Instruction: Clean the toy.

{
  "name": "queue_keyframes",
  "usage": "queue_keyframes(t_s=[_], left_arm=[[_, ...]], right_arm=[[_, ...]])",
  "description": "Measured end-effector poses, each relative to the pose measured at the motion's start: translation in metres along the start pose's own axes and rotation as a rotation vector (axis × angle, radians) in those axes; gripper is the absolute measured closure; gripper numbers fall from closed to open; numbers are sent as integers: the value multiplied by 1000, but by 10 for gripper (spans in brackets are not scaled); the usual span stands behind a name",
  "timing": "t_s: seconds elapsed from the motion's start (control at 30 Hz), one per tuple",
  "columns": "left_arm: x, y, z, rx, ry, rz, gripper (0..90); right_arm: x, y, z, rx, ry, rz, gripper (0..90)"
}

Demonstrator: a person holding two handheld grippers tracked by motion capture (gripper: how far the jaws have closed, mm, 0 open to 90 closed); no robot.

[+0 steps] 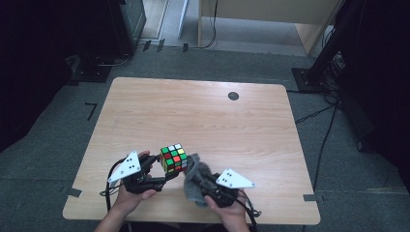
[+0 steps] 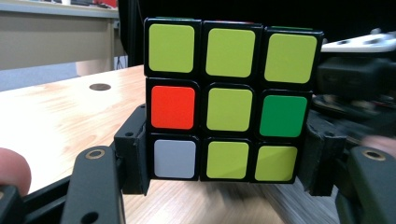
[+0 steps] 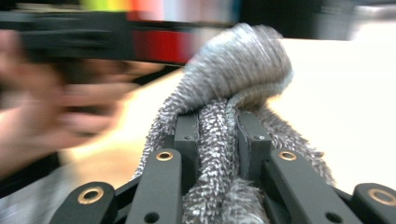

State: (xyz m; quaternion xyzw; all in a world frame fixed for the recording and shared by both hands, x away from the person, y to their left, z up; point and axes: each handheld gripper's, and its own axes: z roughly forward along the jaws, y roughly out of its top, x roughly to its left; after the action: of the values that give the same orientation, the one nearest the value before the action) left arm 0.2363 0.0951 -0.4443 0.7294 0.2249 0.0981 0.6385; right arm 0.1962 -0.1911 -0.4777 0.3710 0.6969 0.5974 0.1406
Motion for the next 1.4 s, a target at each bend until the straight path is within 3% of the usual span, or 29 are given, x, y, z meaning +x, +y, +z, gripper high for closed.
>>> queue_keyframes(t_s=[0.07, 0.13, 0.27, 0.33, 0.4, 0.5, 0.57, 0.63, 0.7, 0.73, 0.9, 1.07, 1.17, 1.23, 1.3, 1.4], left_arm=[[1, -2, 1, 12, 14, 8, 338], [0, -4, 3, 37, 29, 22, 338], [-4, -11, 13, 100, 52, 66, 338], [-6, -12, 16, 115, 51, 76, 338], [-7, -13, 17, 123, 52, 87, 338], [-7, -17, 20, 149, 81, 109, 338], [-8, -22, 24, 178, 109, 125, 338], [-12, -24, 27, 197, 118, 143, 338], [-19, -26, 32, 210, 116, 178, 338], [-20, -26, 33, 213, 115, 187, 337], [-35, -29, 41, 217, 133, 236, 337], [-45, -31, 47, 227, 138, 288, 338], [-49, -30, 48, 219, 125, 298, 337], [-50, -29, 47, 212, 122, 299, 337], [-50, -30, 47, 214, 126, 302, 338], [-51, -30, 47, 210, 125, 306, 337]], right_arm=[[-15, 0, -6, 27, -121, 5, 730], [-27, -1, -10, 84, -221, -24, 716], [-46, -12, -5, 232, -353, 11, 638], [-51, -17, -3, 262, -371, 41, 541], [-49, -14, -4, 251, -376, 51, 426], [-40, 2, -11, 167, -368, 63, 348], [-30, 14, -16, 109, -336, 103, 310], [-18, 24, -19, 47, -250, 163, 280], [-5, 32, -17, 18, -167, 198, 231], [2, 34, -15, 16, -132, 212, 196], [13, 31, -5, 70, -54, 282, 145], [16, 25, 2, 114, -48, 305, 145], [20, 23, 7, 151, -60, 298, 171], [20, 21, 7, 145, -67, 294, 242], [19, 19, 7, 138, -40, 304, 287], [21, 20, 6, 133, -45, 289, 310]])
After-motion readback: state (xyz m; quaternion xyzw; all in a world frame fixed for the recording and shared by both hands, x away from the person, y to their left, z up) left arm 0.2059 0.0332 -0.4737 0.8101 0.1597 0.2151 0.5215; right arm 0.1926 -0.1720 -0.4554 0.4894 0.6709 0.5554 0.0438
